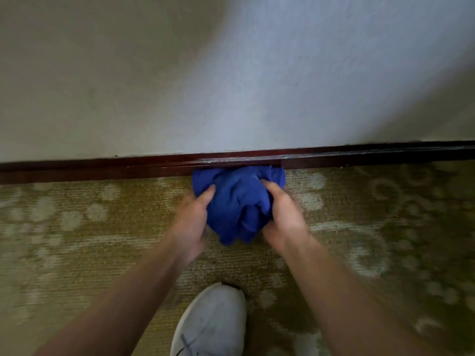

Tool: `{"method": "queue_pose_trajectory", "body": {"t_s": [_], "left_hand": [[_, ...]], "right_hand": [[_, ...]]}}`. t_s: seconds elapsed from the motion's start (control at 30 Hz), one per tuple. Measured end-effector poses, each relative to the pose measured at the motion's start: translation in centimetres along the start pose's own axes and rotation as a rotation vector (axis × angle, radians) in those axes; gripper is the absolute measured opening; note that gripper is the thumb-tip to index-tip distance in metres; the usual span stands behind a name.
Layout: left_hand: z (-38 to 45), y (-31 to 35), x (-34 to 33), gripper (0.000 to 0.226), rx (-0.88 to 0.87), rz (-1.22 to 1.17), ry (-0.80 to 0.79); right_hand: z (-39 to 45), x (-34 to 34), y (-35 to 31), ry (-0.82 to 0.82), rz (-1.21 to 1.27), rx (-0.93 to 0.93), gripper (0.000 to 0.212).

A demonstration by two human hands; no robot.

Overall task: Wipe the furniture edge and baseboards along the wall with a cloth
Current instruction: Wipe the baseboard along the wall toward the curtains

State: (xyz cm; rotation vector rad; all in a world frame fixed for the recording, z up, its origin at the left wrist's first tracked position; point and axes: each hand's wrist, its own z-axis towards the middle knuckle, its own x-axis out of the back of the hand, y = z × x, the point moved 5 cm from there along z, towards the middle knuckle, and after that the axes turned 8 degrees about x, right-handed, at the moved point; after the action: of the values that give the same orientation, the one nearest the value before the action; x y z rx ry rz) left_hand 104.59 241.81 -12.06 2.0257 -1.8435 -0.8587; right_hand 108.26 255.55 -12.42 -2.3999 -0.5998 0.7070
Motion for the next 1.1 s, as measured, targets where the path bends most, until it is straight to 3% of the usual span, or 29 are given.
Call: {"method": "queue_pose_trajectory", "body": {"t_s": [0.17, 0.33, 0.4, 0.5, 0.57, 0.73, 0.8, 0.9, 1.0, 1.1], "left_hand": [[-0.1, 1.4, -1.2, 0.019, -0.124, 0.15, 0.087], [-1.4, 4.1, 5.1, 0.015, -0.288, -0.041, 0.438], [-1.1, 4.4, 5.0, 0.011, -0.335, 0.014, 0.468], [-0.2, 3.5, 1.0, 0.025, -0.306, 0.276, 0.41], [-0.5, 3.0, -0.7, 0.022, -0.321, 0.408, 0.407], [-2.6, 6.1, 2.9, 0.017, -0.526, 0.545, 0.656], [-2.6, 7.1, 2.6, 0.02, -0.577, 0.705, 0.693], [-2.5, 6.7, -2.8, 0.027, -0.58, 1.152, 0.625], [-2.2, 5.9, -6.5, 0.022, -0.496, 1.326, 0.488], [-2.4, 6.8, -4.2, 0.025, -0.47, 1.438, 0.538]], "right_hand": [[1.3, -0.2, -1.8, 0.099, -0.113, 0.205, 0.02], [-0.3, -6.3, 2.1, -0.233, -0.317, 0.1, 0.027], [0.0, -6.3, 1.4, -0.211, -0.31, 0.093, 0.027], [1.1, -2.7, -1.2, 0.065, -0.112, 0.122, 0.016], [1.5, -0.9, -2.1, 0.147, -0.061, 0.138, 0.015], [0.3, -4.2, 0.2, -0.031, -0.206, 0.013, 0.014], [0.4, -4.4, 0.6, -0.012, -0.184, -0.015, 0.013], [1.6, -1.6, -0.8, 0.135, -0.01, 0.048, 0.015], [2.5, 0.6, -2.4, 0.221, 0.12, 0.119, 0.009], [1.6, -1.1, -1.7, 0.124, 0.051, 0.09, 0.015]]}}
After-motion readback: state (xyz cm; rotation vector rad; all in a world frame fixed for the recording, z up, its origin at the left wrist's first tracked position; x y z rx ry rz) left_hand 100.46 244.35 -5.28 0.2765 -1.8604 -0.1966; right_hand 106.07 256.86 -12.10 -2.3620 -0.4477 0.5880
